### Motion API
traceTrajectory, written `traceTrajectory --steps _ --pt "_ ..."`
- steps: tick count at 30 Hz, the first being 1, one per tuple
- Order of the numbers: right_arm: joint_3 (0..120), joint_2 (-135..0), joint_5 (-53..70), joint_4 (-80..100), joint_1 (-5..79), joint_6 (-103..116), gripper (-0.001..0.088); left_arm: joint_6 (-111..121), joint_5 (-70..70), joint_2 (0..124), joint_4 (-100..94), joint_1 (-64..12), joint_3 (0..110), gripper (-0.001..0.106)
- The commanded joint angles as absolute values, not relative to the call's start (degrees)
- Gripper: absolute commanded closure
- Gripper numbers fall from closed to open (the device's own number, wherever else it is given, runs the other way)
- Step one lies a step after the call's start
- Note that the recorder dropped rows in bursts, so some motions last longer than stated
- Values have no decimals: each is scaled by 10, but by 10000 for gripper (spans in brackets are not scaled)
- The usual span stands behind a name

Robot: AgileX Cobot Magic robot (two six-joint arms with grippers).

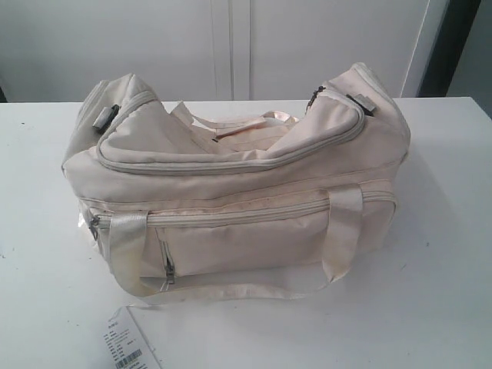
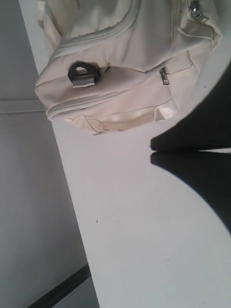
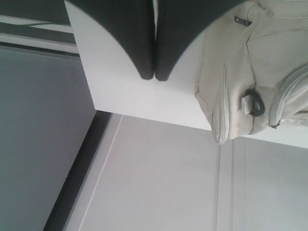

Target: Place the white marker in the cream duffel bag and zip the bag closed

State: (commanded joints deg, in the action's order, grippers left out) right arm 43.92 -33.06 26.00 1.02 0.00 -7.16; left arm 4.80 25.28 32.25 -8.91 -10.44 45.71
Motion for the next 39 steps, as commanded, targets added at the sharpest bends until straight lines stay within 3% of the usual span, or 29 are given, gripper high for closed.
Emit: traceTrajectory --steps 16,29,39 --pt "362 -200 216 9 0 -72 868 48 274 240 -75 -104 454 1053" --pt "345 -156 213 5 0 -72 868 73 160 174 -75 -104 340 1053" --pt "338 -155 231 0 0 -72 868 74 214 166 -76 -104 333 1053"
